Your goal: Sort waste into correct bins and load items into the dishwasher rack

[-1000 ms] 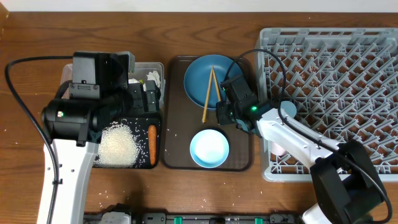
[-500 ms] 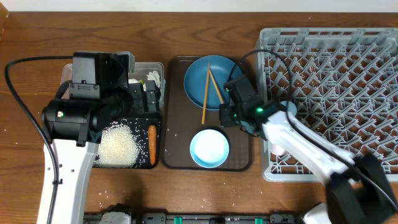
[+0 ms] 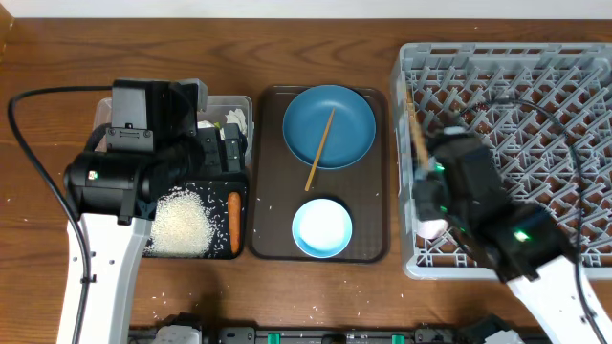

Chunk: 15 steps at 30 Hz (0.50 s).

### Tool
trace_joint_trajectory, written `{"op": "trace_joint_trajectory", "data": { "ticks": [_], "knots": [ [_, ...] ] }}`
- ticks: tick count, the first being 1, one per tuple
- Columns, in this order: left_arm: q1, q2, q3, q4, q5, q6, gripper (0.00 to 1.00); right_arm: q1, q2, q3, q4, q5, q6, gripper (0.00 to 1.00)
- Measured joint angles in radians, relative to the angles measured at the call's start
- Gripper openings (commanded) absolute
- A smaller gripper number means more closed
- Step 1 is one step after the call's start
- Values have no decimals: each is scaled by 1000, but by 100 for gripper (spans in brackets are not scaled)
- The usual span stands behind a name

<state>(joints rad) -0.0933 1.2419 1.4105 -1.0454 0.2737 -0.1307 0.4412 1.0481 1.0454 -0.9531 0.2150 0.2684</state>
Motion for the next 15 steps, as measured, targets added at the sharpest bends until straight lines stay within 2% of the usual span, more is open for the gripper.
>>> {"op": "trace_joint_trajectory", "data": {
  "ticks": [7, 15],
  "knots": [
    [0, 0, 0, 0, 0, 0, 96, -99, -20, -1, -34, 151, -95, 1],
    [0, 0, 0, 0, 0, 0, 97, -213, 77, -3, -22, 232, -184, 1]
  ]
}}
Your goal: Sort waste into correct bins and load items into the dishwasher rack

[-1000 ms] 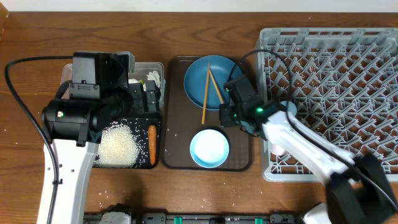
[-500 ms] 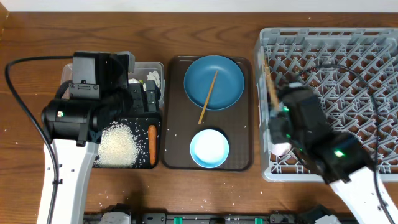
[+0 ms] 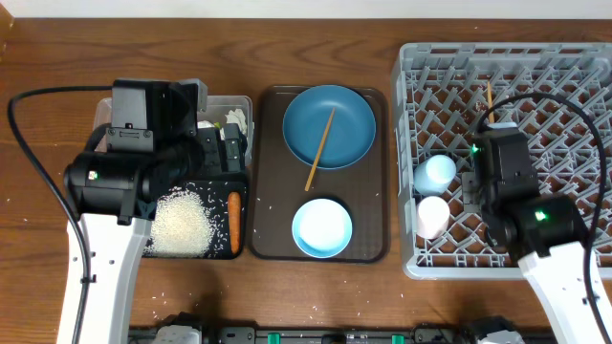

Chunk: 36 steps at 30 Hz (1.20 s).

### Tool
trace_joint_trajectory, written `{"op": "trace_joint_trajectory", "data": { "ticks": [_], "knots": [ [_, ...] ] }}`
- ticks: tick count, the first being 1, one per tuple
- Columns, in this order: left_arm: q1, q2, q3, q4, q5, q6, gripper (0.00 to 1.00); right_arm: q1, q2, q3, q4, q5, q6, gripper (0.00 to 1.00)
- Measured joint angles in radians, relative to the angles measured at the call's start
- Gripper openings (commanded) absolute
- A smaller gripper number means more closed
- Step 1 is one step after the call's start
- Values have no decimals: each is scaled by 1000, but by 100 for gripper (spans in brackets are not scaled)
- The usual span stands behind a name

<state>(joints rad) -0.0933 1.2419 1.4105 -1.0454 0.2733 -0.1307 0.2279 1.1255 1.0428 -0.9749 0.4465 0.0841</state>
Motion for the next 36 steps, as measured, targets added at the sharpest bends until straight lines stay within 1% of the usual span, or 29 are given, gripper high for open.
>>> {"op": "trace_joint_trajectory", "data": {
  "ticks": [6, 8, 9, 10, 12, 13, 14, 15, 19, 25, 28, 30, 31, 32, 35, 36],
  "knots": [
    [0, 0, 0, 0, 0, 0, 96, -35, 110, -3, 38, -5, -33, 1],
    [0, 0, 0, 0, 0, 0, 97, -47, 149, -4, 53, -5, -40, 6],
    [0, 0, 0, 0, 0, 0, 97, -51, 170, -5, 59, -5, -42, 13],
    [0, 0, 0, 0, 0, 0, 97, -55, 181, -5, 61, -5, -42, 26],
    [0, 0, 0, 0, 0, 0, 96, -57, 211, -5, 69, -5, -44, 65],
    [0, 0, 0, 0, 0, 0, 97, -57, 222, -5, 71, -6, -48, 74],
    [0, 0, 0, 0, 0, 0, 97, -57, 233, -5, 71, -8, -49, 79],
    [0, 0, 0, 0, 0, 0, 97, -56, 238, -5, 71, -8, -49, 81],
    [0, 0, 0, 0, 0, 0, 96, -55, 240, -5, 71, -27, -52, 84],
    [0, 0, 0, 0, 0, 0, 96, -16, 222, 37, 63, -179, -52, 82],
    [0, 0, 0, 0, 0, 0, 97, 15, 185, 85, 114, -348, -50, 83],
    [0, 0, 0, 0, 0, 0, 97, 31, 160, 102, 165, -475, -37, 87],
    [0, 0, 0, 0, 0, 0, 97, 40, 148, 107, 195, -542, -25, 97],
    [0, 0, 0, 0, 0, 0, 96, 46, 138, 110, 231, -618, -2, 99],
    [0, 0, 0, 0, 0, 0, 97, 68, 135, 117, 300, -776, 92, 99],
    [0, 0, 0, 0, 0, 0, 97, 77, 138, 118, 307, -804, 132, 95]
  ]
}}
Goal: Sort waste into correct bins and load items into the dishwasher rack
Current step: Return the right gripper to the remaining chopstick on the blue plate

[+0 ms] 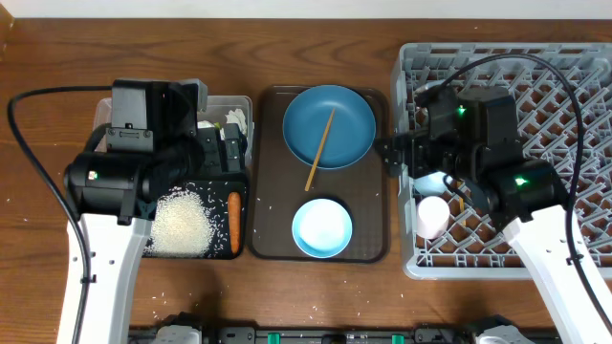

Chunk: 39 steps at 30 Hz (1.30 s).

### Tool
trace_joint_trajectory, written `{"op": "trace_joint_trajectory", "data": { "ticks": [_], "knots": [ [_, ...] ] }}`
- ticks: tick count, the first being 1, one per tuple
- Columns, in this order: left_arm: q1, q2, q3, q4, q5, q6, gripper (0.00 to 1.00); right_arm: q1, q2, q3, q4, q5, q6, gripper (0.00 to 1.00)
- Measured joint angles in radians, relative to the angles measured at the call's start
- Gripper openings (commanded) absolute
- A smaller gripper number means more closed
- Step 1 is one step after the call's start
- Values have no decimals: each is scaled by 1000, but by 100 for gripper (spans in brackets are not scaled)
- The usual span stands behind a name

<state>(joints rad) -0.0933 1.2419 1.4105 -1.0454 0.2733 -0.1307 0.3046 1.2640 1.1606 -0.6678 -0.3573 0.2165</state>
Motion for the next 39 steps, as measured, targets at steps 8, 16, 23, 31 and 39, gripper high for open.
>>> {"op": "trace_joint_trajectory", "data": {
  "ticks": [8, 16, 23, 31, 39],
  "knots": [
    [0, 0, 0, 0, 0, 0, 97, 137, 150, 0, 42, -3, 344, 84],
    [0, 0, 0, 0, 0, 0, 97, 296, 367, 0, 171, 13, 542, 80],
    [0, 0, 0, 0, 0, 0, 96, 332, 488, 0, 233, 35, 649, 68],
    [0, 0, 0, 0, 0, 0, 97, 339, 517, 0, 268, 43, 687, 45],
    [0, 0, 0, 0, 0, 0, 97, 370, 517, 0, 245, 53, 692, 44]
  ]
}}
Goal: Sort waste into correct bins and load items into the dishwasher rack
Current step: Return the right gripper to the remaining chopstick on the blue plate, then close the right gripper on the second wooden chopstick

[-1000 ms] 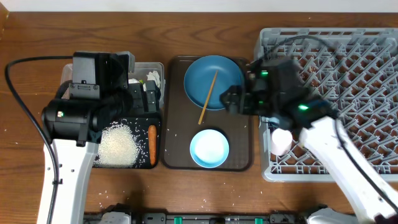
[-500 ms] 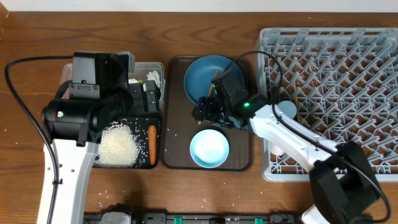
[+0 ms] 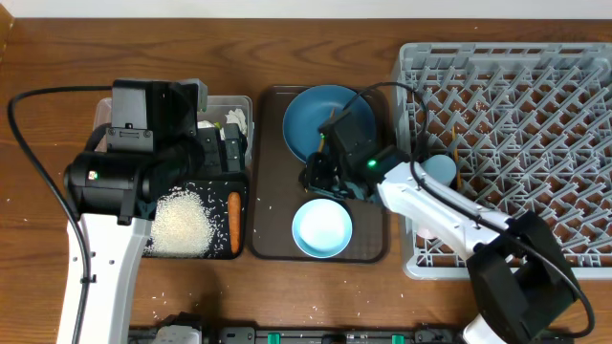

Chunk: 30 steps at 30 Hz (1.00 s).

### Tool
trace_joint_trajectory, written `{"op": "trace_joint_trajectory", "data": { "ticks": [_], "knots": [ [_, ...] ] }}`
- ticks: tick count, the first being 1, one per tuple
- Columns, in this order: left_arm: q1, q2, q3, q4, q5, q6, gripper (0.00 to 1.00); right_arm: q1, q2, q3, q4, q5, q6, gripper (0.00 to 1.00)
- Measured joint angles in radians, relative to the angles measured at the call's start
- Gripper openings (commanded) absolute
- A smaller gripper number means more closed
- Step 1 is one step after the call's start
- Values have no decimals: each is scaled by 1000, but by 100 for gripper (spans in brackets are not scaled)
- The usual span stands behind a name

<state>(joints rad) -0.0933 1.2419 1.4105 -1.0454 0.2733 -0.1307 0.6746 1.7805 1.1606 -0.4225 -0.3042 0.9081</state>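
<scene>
A blue plate (image 3: 320, 119) and a light blue bowl (image 3: 321, 229) sit on the brown tray (image 3: 268, 172). Only the upper tip of a wooden chopstick (image 3: 333, 116) shows on the plate. My right gripper (image 3: 320, 177) is stretched over the plate's near edge, above the chopstick's lower part and covering it; its jaws are too dark to read. Another chopstick (image 3: 457, 158) stands in the grey dishwasher rack (image 3: 535, 67) beside two cups (image 3: 442, 170). My left gripper (image 3: 222, 151) hangs over the bins, holding nothing.
A black bin (image 3: 225, 244) at the left holds rice (image 3: 180, 222) and a carrot (image 3: 234, 222). Behind it a clear bin (image 3: 239, 103) holds white scraps. Rice grains lie scattered on the wooden table (image 3: 29, 229) near the front.
My right arm has left the rack's left side and now reaches over the tray, its gripper above the blue plate. A chopstick stays in the rack. The left arm is unchanged.
My right gripper was over the rack's left edge with a chopstick. Then it was deeper in the rack, the chopstick upright. Then it was back near the cups, and now it is over the plate while that chopstick stays in the rack.
</scene>
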Motion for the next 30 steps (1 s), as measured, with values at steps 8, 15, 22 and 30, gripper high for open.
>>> {"op": "trace_joint_trajectory", "data": {
  "ticks": [8, 15, 22, 30],
  "knots": [
    [0, 0, 0, 0, 0, 0, 96, 69, 0, 0, -1, 74, 10, 34],
    [0, 0, 0, 0, 0, 0, 97, 69, 0, 0, -14, 100, 16, 26],
    [0, 0, 0, 0, 0, 0, 96, 65, 0, 0, -47, 123, 17, 24],
    [0, 0, 0, 0, 0, 0, 96, 51, 0, 0, -50, 134, 16, 13]
  ]
}}
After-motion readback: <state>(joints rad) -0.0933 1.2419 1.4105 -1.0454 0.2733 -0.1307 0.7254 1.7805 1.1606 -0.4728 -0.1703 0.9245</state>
